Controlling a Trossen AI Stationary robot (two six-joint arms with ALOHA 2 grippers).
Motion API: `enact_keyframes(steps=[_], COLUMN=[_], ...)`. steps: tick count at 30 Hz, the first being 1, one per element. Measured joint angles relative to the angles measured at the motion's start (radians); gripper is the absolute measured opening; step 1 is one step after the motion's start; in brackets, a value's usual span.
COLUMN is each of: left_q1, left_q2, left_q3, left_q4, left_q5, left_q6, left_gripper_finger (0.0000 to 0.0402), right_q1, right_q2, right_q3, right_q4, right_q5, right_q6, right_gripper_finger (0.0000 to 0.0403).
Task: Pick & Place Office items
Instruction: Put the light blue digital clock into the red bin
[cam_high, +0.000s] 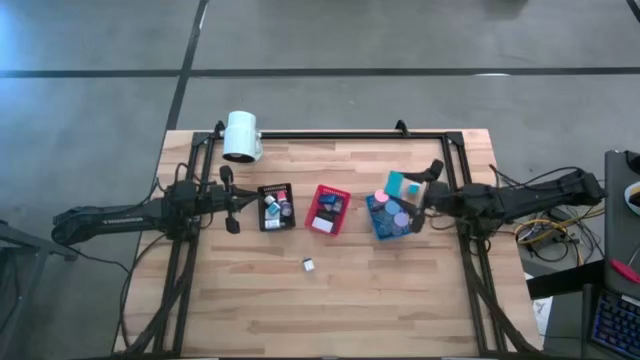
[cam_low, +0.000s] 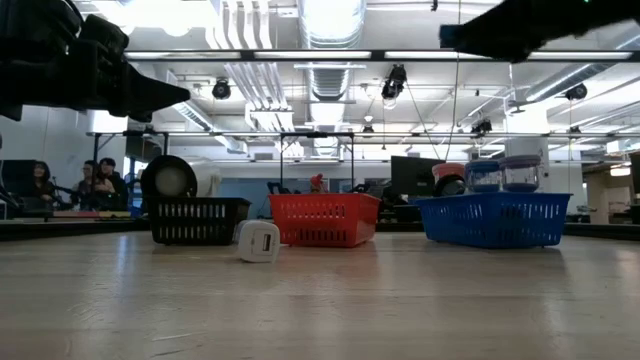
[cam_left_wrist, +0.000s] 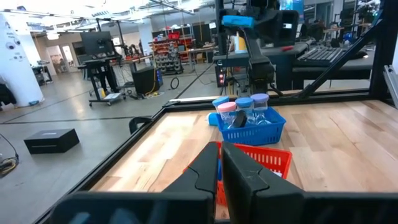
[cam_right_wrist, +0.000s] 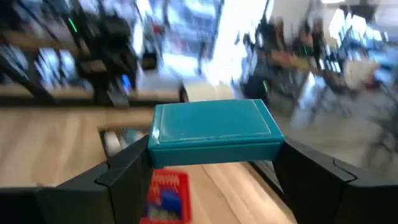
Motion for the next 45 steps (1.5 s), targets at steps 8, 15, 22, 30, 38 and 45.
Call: enact_keyframes(steps=[8, 15, 22, 30, 38, 45], left_q1=[0.000, 0.000, 0.000, 0.000, 0.000, 0.000], left_q2=[0.000, 0.000, 0.000, 0.000, 0.000, 0.002], left_q3=[-0.002, -0.002, -0.002, -0.002, -0.002, -0.002], left_q4=[0.000, 0.000, -0.001, -0.001, -0.001, -0.002], left_q5=[-0.002, -0.002, -0.001, 0.001, 0.001, 0.001], left_q6=[0.000, -0.001, -0.004, -0.004, -0.009, -0.011], left_gripper_finger=[0.0023, 0.0023, 0.0023, 0.0023, 0.0023, 0.0023], right_q1=[-0.049, -0.133, -0.180, -0.196, -0.253, -0.283], right_q2=[0.302, 0.581, 0.838, 1.036, 1.163, 1.221], right_q3=[0.388, 0.631, 0.822, 0.976, 1.046, 1.045], right_q4=[-0.513, -0.701, -0.834, -0.881, -0.926, -0.921], right_q5=[0.020, -0.193, -0.291, -0.381, -0.488, -0.491], right_q6=[0.164, 0.182, 0.157, 0.094, 0.077, 0.067], right_gripper_finger=[0.0288, 0.0288, 0.0288, 0.0288, 0.0288, 0.0288])
